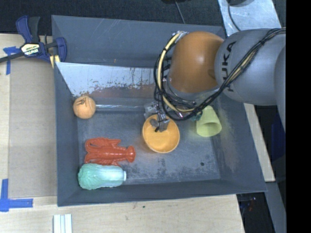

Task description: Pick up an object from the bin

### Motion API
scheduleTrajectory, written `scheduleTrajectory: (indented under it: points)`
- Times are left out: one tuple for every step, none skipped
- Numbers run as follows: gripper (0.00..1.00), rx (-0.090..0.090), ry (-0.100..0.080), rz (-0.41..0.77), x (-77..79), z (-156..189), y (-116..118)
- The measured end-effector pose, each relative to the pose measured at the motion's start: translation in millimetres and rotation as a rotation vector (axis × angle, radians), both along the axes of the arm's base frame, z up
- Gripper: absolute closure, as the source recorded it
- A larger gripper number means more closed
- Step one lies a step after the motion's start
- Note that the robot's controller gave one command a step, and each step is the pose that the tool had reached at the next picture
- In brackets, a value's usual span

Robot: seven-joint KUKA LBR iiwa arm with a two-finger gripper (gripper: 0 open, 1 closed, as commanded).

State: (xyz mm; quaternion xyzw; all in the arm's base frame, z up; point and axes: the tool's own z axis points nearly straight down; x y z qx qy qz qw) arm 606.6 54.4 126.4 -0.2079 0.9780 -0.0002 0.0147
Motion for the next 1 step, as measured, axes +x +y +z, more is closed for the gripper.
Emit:
scheduleTrajectory:
  points:
    - [1.00, -0.001, 0.001, 0.008, -0.2, 105.0, -0.4]
